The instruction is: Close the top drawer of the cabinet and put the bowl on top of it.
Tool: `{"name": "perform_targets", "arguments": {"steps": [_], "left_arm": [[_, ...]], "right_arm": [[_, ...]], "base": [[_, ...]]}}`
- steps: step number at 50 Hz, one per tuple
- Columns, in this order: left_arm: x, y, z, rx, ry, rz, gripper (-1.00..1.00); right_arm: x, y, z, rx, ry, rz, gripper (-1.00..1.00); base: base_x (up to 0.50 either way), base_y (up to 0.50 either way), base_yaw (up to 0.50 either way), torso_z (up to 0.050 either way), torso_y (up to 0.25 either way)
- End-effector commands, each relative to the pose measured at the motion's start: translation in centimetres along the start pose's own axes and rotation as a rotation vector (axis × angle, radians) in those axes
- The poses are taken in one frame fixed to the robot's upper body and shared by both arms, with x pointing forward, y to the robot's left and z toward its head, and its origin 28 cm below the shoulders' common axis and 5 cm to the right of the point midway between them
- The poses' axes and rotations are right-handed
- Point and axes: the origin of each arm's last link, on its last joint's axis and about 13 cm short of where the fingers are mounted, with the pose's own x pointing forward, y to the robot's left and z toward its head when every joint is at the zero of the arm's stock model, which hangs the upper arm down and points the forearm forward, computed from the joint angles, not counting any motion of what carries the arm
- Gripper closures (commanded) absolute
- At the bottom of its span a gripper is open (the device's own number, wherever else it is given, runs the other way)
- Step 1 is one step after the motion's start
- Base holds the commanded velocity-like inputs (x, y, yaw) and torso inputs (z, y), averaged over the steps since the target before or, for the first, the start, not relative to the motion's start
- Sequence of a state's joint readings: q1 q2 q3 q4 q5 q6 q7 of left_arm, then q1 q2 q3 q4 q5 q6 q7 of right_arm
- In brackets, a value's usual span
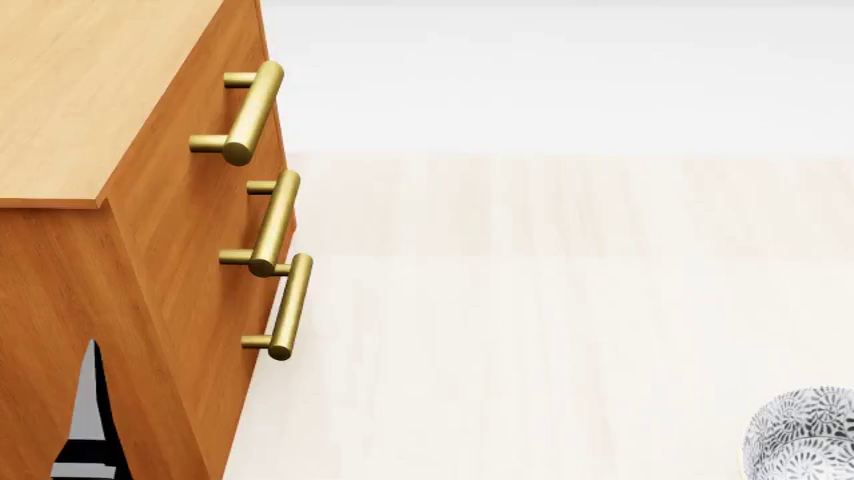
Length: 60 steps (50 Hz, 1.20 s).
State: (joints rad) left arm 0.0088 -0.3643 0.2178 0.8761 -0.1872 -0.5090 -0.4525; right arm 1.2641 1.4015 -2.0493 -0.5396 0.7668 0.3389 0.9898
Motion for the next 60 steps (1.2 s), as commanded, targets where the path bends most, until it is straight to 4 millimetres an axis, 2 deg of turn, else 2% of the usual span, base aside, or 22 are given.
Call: {"name": "perform_targets", "arguments": {"steps": [1, 21, 60], "left_arm": [[0.0, 0.0, 0.0, 0.0, 0.001, 0.002, -1.0], [0.1, -0.1, -0.1, 0.002, 0.003, -0.001, -1.0], [0.2, -0.3, -0.4, -0.001, 0.007, -0.004, -1.0]], "right_arm": [[0.7, 0.7, 0.1, -0.004, -0.001, 0.025, -1.0], [1.2, 1.9, -1.1, 0.018, 0.019, 0.046, -1.0], [2.0, 2.7, -1.9, 0.045, 0.033, 0.054, -1.0]], "base": [[0.0, 0.0, 0.0, 0.0, 0.0], [0.0, 0.0, 0.0, 0.0, 0.0], [0.0, 0.0, 0.0, 0.0, 0.0]]}}
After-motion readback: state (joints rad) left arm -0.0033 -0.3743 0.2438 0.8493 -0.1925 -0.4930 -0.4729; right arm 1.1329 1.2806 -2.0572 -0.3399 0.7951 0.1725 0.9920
